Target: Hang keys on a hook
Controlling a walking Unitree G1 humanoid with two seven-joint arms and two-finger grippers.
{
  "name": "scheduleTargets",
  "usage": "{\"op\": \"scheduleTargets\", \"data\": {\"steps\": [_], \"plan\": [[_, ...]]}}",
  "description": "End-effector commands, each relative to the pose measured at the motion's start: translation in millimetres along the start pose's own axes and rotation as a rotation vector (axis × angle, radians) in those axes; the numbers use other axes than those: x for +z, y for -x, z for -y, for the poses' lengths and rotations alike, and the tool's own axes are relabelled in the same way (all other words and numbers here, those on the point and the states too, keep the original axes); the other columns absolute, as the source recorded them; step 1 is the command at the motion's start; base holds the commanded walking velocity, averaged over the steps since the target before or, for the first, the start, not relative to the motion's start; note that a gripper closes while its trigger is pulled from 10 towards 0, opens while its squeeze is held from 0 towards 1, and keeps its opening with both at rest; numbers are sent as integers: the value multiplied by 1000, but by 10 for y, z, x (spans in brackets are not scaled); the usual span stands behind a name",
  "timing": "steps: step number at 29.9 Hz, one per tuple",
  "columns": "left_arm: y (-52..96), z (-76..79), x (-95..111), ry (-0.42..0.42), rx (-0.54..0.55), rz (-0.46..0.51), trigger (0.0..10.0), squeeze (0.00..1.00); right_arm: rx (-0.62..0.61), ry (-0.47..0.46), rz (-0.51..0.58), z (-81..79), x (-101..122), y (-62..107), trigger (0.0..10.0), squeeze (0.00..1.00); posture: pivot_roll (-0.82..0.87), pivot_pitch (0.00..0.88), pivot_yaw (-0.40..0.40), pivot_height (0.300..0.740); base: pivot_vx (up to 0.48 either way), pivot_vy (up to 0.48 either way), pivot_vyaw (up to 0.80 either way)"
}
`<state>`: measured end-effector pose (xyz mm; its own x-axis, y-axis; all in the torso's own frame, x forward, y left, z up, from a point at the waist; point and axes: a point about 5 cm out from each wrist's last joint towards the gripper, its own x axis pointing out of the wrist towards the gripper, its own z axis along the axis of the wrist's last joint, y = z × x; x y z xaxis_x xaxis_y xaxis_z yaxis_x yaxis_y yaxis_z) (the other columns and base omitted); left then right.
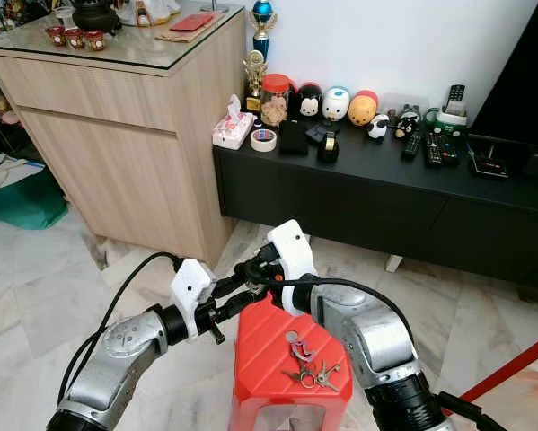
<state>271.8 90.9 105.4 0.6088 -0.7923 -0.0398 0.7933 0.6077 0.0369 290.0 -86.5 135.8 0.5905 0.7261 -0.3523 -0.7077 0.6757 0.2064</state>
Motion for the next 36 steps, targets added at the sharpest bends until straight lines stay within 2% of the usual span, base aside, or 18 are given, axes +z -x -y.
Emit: {"op": "scheduleTargets", "data": {"steps": [1,23,24,25,26,27,28,36], "plan": [[-30,15,27,6,-19,15,10000,0,24,7,30,-44,84,17,10000,0,66,45,-68,740,0,0,0],[18,-111,19,2,73,33,10000,0,29,4,39,-42,124,25,10000,0,67,47,-73,740,0,0,0],[13,-109,26,2,71,36,7451,0,31,5,38,-45,122,24,10000,0,67,47,-73,740,0,0,0],[12,-108,27,3,70,37,5451,0,31,6,37,-45,122,24,10000,0,67,47,-73,740,0,0,0],[11,-108,26,3,70,38,5451,0,30,6,37,-44,122,25,10000,0,67,47,-73,740,0,0,0],[13,-102,22,3,68,38,1333,0,28,6,35,-40,119,26,10000,0,67,47,-73,740,0,0,0],[15,-98,18,4,67,38,0,0,27,5,34,-39,117,27,10000,0,67,47,-73,740,0,0,0],[10,-93,17,5,66,42,0,0,30,2,32,-44,111,25,10000,0,66,47,-74,740,0,0,0]]}}
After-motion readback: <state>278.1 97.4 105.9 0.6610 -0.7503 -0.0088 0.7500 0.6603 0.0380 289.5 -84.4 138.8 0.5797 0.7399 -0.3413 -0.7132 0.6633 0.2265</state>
